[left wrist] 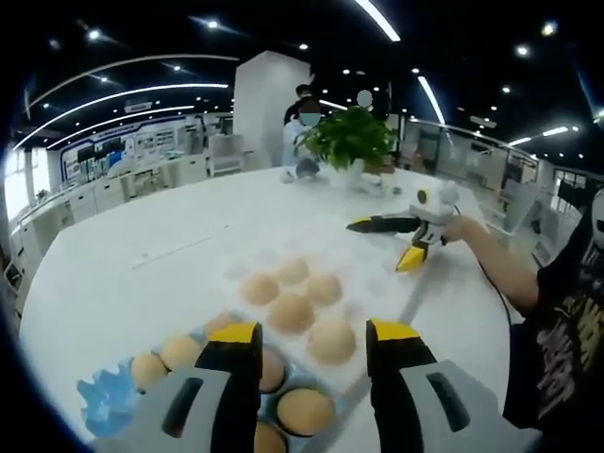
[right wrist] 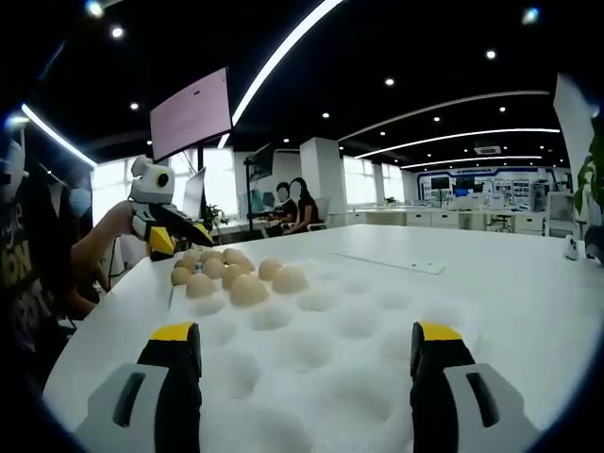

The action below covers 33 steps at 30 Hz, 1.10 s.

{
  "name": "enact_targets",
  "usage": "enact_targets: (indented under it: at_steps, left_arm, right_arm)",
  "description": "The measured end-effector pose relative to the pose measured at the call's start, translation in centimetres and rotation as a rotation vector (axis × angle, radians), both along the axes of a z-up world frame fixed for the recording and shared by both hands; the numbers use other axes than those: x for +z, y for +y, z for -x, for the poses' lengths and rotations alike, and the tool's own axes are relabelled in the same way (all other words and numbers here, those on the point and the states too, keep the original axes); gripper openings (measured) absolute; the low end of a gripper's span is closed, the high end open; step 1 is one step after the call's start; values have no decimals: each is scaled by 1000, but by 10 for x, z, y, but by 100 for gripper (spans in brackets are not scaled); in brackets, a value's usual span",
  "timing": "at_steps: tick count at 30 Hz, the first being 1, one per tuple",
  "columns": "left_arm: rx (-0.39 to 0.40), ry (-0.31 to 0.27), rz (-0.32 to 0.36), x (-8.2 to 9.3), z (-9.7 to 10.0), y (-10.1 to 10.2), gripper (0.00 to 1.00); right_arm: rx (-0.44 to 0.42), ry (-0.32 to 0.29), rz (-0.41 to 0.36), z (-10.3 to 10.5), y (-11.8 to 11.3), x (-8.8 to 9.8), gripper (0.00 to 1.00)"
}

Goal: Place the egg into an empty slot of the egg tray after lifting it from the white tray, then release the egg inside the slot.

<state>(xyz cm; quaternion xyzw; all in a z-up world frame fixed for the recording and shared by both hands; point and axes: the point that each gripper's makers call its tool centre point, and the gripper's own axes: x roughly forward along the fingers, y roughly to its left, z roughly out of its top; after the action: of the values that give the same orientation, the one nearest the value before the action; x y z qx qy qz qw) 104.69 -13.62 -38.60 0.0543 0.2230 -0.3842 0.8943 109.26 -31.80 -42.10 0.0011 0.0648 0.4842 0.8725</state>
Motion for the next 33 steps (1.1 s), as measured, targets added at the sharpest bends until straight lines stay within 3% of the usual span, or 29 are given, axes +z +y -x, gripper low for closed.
enact_targets:
  at_steps: [11,33]
  left_arm:
    - [-10,-5,-24,-9,-6,-17,44]
    - [-52,-23,-54,-9,-15,-47,44]
  right_arm:
    - [-1,0,2,0,0,0,96]
    - [-3,1,6,0,0,0,95]
